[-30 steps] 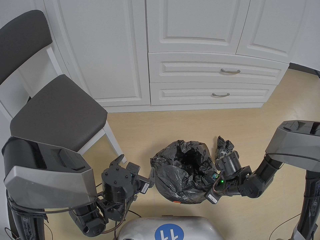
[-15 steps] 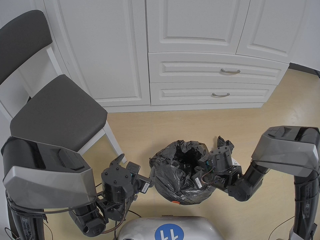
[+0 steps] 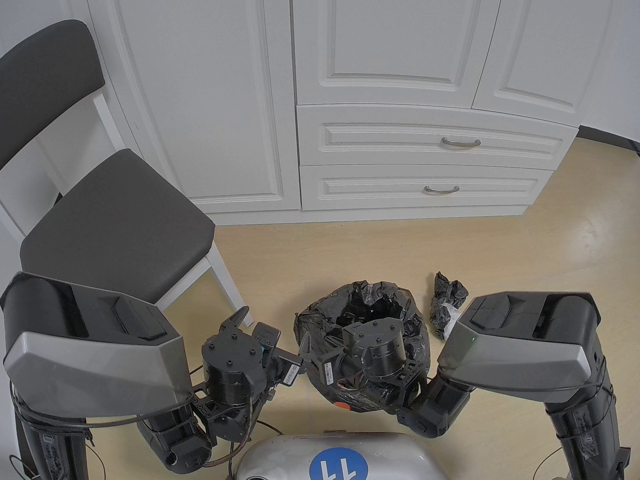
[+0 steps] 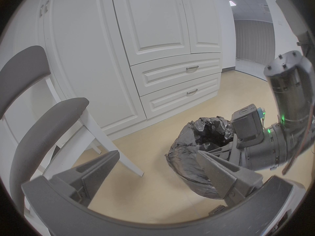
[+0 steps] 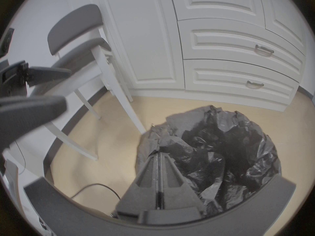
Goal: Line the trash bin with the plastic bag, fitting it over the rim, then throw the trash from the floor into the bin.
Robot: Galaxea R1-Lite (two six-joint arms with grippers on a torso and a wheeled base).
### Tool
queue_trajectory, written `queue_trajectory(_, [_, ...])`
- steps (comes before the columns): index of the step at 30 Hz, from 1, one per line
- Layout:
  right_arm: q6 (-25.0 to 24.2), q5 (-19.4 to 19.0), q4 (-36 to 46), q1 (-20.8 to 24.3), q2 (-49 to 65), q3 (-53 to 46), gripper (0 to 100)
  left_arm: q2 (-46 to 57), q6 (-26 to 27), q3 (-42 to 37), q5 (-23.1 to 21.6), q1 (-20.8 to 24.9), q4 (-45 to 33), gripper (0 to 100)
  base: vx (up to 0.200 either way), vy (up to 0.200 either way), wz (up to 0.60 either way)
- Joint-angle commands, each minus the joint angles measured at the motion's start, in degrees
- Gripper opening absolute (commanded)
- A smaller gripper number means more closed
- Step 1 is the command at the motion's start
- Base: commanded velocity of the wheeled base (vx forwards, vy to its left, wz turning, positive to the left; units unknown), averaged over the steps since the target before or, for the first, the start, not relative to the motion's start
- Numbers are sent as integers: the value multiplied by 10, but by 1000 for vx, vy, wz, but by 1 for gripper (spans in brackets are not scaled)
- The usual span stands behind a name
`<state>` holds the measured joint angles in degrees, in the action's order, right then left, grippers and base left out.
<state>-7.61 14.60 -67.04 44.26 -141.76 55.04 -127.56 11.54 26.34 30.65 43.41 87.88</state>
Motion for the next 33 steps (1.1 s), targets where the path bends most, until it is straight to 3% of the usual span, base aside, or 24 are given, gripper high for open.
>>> queue_trajectory(1, [-17, 6, -20, 28, -26, 21, 0, -4, 1, 1, 0, 1, 0, 100, 0, 0, 0])
queue_trajectory(10, [-20, -1, -137, 43, -85, 38, 0, -31, 1, 16, 2, 1, 1, 100, 0, 0, 0])
queue_trajectory(16, [-29, -2, -148, 46, -84, 33, 0, -31, -1, 17, 7, 0, 1, 100, 0, 0, 0])
queue_trajectory(27, [-12, -24, -210, 23, 69, -157, 0, -16, -1, 13, 22, -15, 0, 100, 0, 0, 0])
queue_trajectory(30, [25, -24, -230, -1, 98, -202, 0, -30, 1, 20, 22, -30, 0, 100, 0, 0, 0])
queue_trajectory(33, [30, -24, -230, -34, 108, -222, 0, -57, -2, 42, 22, -47, 0, 100, 0, 0, 0])
